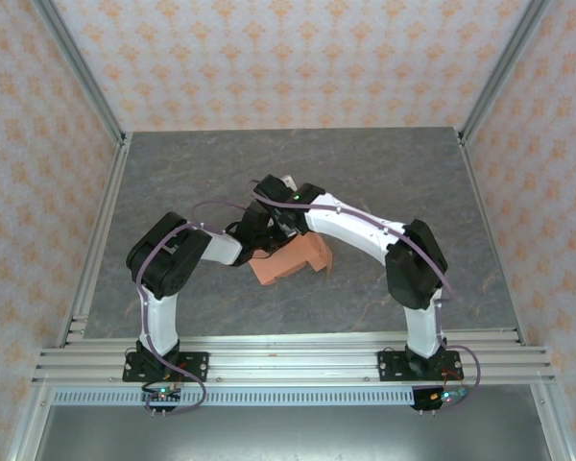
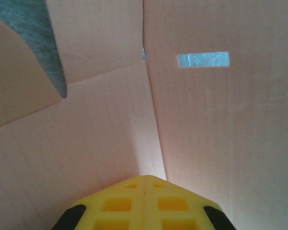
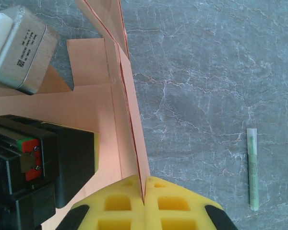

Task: Fold the paper box

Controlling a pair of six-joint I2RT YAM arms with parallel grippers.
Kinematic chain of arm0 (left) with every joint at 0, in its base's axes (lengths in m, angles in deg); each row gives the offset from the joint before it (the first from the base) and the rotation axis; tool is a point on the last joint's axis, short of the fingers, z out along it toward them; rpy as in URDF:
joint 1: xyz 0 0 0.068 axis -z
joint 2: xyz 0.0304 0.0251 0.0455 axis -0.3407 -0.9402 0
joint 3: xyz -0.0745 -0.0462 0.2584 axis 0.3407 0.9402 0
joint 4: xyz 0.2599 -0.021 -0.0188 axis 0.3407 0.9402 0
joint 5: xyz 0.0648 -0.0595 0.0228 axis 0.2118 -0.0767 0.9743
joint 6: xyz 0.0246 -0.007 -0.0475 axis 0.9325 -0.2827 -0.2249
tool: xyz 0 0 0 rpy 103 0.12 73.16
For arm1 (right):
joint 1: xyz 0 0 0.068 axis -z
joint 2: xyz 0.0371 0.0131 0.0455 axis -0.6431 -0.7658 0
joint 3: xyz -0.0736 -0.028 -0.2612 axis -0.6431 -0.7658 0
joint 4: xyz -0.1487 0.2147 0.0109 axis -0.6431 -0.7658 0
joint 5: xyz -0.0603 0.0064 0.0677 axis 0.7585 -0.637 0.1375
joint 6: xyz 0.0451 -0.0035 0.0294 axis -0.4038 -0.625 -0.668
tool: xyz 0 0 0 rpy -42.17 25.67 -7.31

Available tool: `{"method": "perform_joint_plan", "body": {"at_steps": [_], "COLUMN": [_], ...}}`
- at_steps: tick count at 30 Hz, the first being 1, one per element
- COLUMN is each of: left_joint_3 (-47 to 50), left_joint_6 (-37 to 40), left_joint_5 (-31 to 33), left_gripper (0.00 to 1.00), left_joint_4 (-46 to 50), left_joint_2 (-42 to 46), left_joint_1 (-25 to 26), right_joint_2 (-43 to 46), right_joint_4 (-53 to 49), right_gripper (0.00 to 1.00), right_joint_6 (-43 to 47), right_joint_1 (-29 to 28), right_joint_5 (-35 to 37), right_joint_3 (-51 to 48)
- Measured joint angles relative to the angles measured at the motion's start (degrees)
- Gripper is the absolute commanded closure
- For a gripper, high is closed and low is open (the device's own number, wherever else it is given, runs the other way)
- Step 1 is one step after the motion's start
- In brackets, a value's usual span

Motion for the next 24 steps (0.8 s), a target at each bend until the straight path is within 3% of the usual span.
{"method": "perform_joint_plan", "body": {"at_steps": [8,12,19,24], "left_joint_3": [0.9,1.7,5.5,7.9], "left_joint_6": [-0.9,-0.9,0.3,3.6], "left_joint_5": [0.4,0.9,1.7,3.2], "left_gripper": [1.0,0.95,0.73,0.66], "left_joint_4": [-1.8,-2.2,1.0,7.0], "left_joint_2": [0.0,0.6,6.6,14.1], "left_joint_1": [0.0,0.1,-0.3,-2.2], "right_joint_2": [-0.3,-0.3,-0.2,0.3], "right_joint_4": [-0.3,-0.6,3.3,11.1], "right_gripper": [1.0,1.0,1.0,1.0], "right_joint_6": [-0.5,0.8,9.1,19.6], "right_joint_1": [-0.1,-0.1,1.1,2.2], "right_joint_5": [2.4,3.9,7.4,11.5], "right_joint_3": [0.0,0.0,-3.0,-8.7]}}
